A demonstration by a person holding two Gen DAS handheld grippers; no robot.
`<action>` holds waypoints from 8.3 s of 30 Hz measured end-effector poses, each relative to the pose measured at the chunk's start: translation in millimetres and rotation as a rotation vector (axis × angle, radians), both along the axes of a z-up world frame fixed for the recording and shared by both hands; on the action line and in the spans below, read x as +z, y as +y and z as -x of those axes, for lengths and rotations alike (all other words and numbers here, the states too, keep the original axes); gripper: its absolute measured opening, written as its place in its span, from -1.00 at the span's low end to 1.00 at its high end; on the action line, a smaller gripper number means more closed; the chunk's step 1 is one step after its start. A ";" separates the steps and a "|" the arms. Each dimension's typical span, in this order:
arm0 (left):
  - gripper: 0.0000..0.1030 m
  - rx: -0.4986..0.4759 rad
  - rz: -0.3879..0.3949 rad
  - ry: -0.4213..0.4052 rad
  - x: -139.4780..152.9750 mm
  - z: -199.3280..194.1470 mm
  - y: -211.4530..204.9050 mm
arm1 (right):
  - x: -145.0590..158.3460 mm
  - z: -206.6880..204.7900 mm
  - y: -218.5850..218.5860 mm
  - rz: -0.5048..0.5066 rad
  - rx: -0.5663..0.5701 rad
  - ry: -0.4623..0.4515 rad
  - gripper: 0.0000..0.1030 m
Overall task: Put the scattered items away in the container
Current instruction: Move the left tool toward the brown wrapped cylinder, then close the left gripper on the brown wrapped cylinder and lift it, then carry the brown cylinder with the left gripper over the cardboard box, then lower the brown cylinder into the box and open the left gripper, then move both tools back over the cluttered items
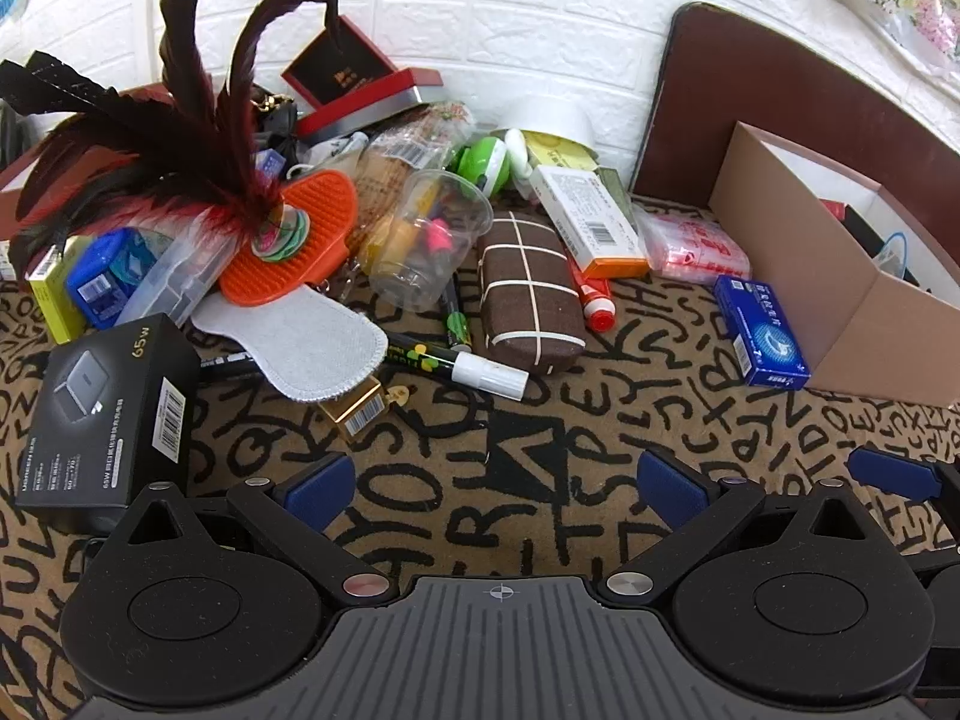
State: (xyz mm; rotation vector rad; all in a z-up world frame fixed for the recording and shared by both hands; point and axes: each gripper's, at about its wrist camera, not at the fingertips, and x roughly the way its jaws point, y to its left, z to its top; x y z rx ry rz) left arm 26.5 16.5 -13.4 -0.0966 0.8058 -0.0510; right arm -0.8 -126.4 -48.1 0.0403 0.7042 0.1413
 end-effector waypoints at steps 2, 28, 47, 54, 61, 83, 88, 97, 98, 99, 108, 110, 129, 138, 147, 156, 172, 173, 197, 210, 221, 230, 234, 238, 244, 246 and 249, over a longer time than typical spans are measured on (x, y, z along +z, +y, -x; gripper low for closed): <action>1.00 -0.001 0.000 0.000 0.0 -0.3 0.3 | -0.9 -1.2 0.2 -0.001 -0.001 0.003 0.99; 0.87 -0.084 0.130 0.006 0.0 -68.8 5.4 | -22.2 -55.8 21.8 -0.037 0.076 0.025 0.95; 0.42 -0.153 0.194 0.110 -25.2 -147.4 14.2 | -33.6 -122.4 49.8 -0.071 0.202 -0.013 0.58; 0.39 -0.138 0.214 0.131 -31.8 -161.7 18.7 | -37.7 -135.0 50.4 -0.083 0.203 0.001 0.51; 0.18 -0.151 0.219 0.131 -34.3 -158.5 14.8 | -41.3 -138.2 49.7 -0.089 0.204 0.022 0.35; 0.30 -0.311 0.283 0.257 -41.7 -10.1 -40.8 | -30.5 23.2 7.3 -0.024 0.202 0.131 0.34; 0.47 -0.293 0.268 0.255 -39.6 -13.1 -45.2 | -25.3 26.8 0.0 -0.082 0.153 0.120 0.34; 0.53 -0.278 0.261 0.253 -40.6 -29.2 -42.1 | -25.1 13.4 6.1 -0.055 0.136 0.106 0.37; 0.52 -0.281 0.266 0.256 -41.5 -30.3 -42.5 | -26.1 12.7 5.1 -0.061 0.133 0.113 0.37; 0.52 -0.282 0.273 0.261 -42.7 -31.8 -42.9 | -26.9 11.4 4.1 -0.067 0.132 0.118 0.38; 0.58 -0.301 0.274 0.262 -49.2 -37.1 -49.6 | -37.2 -2.2 4.1 -0.086 0.115 0.171 0.40; 0.57 -0.309 0.268 0.256 -50.0 -37.4 -51.9 | -40.5 -4.0 5.1 -0.084 0.113 0.172 0.40; 0.40 -0.403 0.232 0.158 -4.7 -22.5 -106.1 | -14.3 25.4 -27.6 -0.105 0.035 0.061 0.37; 0.40 -0.489 0.241 0.000 56.0 -56.0 -152.4 | 41.8 8.4 -68.8 -0.061 -0.052 -0.098 0.37; 0.40 -0.530 0.256 -0.075 100.4 -115.6 -193.3 | 84.6 -40.7 -102.2 -0.007 -0.108 -0.201 0.37; 0.38 -0.528 0.308 -0.036 95.0 -203.2 -224.9 | 91.8 -111.1 -145.2 0.020 -0.143 -0.171 0.36; 0.48 -0.491 0.369 0.081 40.9 -322.6 -245.7 | 54.0 -218.7 -178.7 0.035 -0.147 -0.011 0.36; 0.51 -0.485 0.364 0.079 41.1 -325.4 -245.3 | 52.4 -223.6 -180.1 0.029 -0.148 -0.010 0.36; 1.00 -0.550 0.296 0.092 64.1 -237.3 -220.7 | 65.2 -124.2 -148.3 0.157 -0.149 -0.049 0.92; 1.00 -0.545 0.310 0.026 90.6 -169.3 -203.3 | 90.6 -99.3 -130.3 0.162 -0.147 -0.093 0.93; 1.00 -0.389 0.326 -0.060 68.1 -73.0 -133.9 | 81.8 -36.6 -74.2 0.164 -0.032 -0.161 0.94; 1.00 -0.272 0.332 -0.060 38.1 -32.8 -75.2 | 55.7 -13.6 -11.9 0.176 0.091 -0.166 0.94; 1.00 -0.230 0.326 -0.049 24.1 -21.1 -53.1 | 44.9 -8.3 8.6 0.164 0.129 -0.165 0.94; 1.00 -0.186 0.317 -0.040 8.3 -14.0 -30.9 | 31.0 -7.3 27.5 0.145 0.182 -0.153 0.94; 1.00 -0.064 0.335 0.017 -18.0 -21.6 8.7 | 10.5 -13.1 53.0 0.116 0.253 -0.108 0.94; 1.00 -0.045 0.355 0.015 -21.6 -25.4 17.8 | 6.6 -15.4 59.0 0.121 0.261 -0.102 0.94; 1.00 -0.040 0.363 -0.003 -23.1 -31.0 24.9 | 1.3 -20.8 66.4 0.135 0.263 -0.101 0.94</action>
